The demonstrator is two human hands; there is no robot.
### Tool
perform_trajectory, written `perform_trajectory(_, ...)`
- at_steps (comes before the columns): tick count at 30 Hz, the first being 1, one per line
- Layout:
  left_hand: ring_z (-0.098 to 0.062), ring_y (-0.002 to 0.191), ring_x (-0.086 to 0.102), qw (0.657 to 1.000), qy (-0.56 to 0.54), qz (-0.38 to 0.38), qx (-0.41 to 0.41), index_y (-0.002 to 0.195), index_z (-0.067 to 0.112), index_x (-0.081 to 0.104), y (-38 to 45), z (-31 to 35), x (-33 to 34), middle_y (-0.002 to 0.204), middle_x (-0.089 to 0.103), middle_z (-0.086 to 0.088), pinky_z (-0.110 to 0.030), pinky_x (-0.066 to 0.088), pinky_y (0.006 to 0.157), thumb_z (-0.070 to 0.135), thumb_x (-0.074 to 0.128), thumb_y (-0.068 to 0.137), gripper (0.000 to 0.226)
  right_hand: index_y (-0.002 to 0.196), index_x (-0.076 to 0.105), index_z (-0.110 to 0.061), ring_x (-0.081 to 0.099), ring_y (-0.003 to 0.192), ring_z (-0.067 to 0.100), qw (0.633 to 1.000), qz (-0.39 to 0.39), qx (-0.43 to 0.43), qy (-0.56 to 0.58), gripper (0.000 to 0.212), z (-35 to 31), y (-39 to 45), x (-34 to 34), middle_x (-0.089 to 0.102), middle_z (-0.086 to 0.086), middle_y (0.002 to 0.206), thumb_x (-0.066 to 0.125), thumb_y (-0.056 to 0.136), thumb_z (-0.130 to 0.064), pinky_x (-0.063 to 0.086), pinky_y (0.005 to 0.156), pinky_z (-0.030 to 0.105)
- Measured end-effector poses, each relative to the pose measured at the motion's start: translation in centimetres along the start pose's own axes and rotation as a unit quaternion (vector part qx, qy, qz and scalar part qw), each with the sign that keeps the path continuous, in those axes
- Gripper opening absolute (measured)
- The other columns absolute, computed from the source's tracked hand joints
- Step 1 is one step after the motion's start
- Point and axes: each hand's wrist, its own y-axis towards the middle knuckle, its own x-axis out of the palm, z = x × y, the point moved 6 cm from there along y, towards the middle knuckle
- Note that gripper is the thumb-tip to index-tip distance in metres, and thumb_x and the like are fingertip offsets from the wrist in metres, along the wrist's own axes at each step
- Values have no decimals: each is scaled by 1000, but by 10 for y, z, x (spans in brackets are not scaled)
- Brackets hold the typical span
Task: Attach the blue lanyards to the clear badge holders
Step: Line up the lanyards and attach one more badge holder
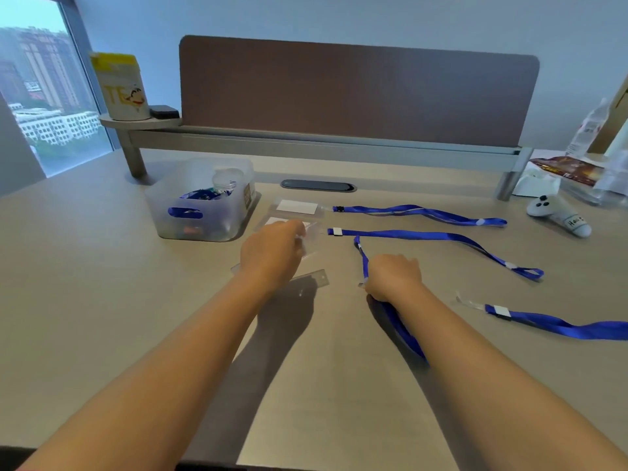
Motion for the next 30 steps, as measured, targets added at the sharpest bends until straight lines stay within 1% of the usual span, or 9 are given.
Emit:
perform_trajectory(4,-28,99,62,999,-14,9,-29,118,13,57,-4,-19,-12,118,65,-12,-34,52,83,18,47,94,27,107,57,-7,48,76,16,1000,-12,-1,8,24,-8,4,3,50,3,79,48,92,-24,39,70,26)
perform_trajectory(9,-26,95,60,990,-85,45,-105,114,11,60,-4,-58,-36,113,66,-13,-34,51,81,18,46,94,25,67,42,-10,48,60,20,980,-10,-42,195,22,-52,9,-20,43,6,66,51,87,-14,44,60,28)
perform_trajectory(12,-19,85,52,971,-160,81,-159,107,8,62,0,-89,-56,108,65,-11,-31,47,77,14,46,94,22,60,39,-10,58,61,30,919,38,-79,384,28,-85,13,-53,47,13,69,50,85,-5,55,75,44)
perform_trajectory(15,-17,84,48,950,-212,112,-201,105,7,61,7,-122,-77,96,57,-6,-25,42,67,13,46,93,20,53,38,-10,52,50,19,850,90,-86,511,34,-118,27,-89,51,14,66,48,84,0,54,61,35)
perform_trajectory(21,-18,89,49,923,-238,168,-251,112,9,57,30,-180,-114,111,59,-9,-30,44,77,18,47,94,23,61,41,-15,63,76,27,789,205,-70,575,31,-174,64,-139,56,14,85,47,89,-4,54,68,32)
perform_trajectory(24,-18,89,48,920,-234,181,-258,113,8,57,41,-203,-121,119,60,-13,-30,45,80,17,47,93,24,87,53,-8,63,87,26,786,267,-85,551,9,-198,82,-156,57,11,97,46,92,-7,55,81,36)
perform_trajectory(26,-17,89,47,918,-233,182,-265,112,7,57,47,-215,-120,120,60,-13,-32,48,83,17,47,93,24,102,55,-2,63,95,30,799,292,-104,515,15,-213,96,-158,60,17,108,46,92,-8,55,84,37)
perform_trajectory(28,-18,89,48,918,-232,182,-267,110,6,58,52,-224,-117,119,60,-13,-34,49,85,17,47,93,23,97,55,-3,61,92,32,838,287,-145,441,12,-232,106,-155,61,21,106,45,92,-7,51,70,33)
perform_trajectory(30,-18,89,49,920,-224,184,-265,107,6,58,56,-232,-114,117,61,-14,-35,49,85,17,47,93,21,93,54,-4,52,83,31,916,212,-192,281,9,-258,119,-142,60,20,101,45,91,-6,39,62,33)
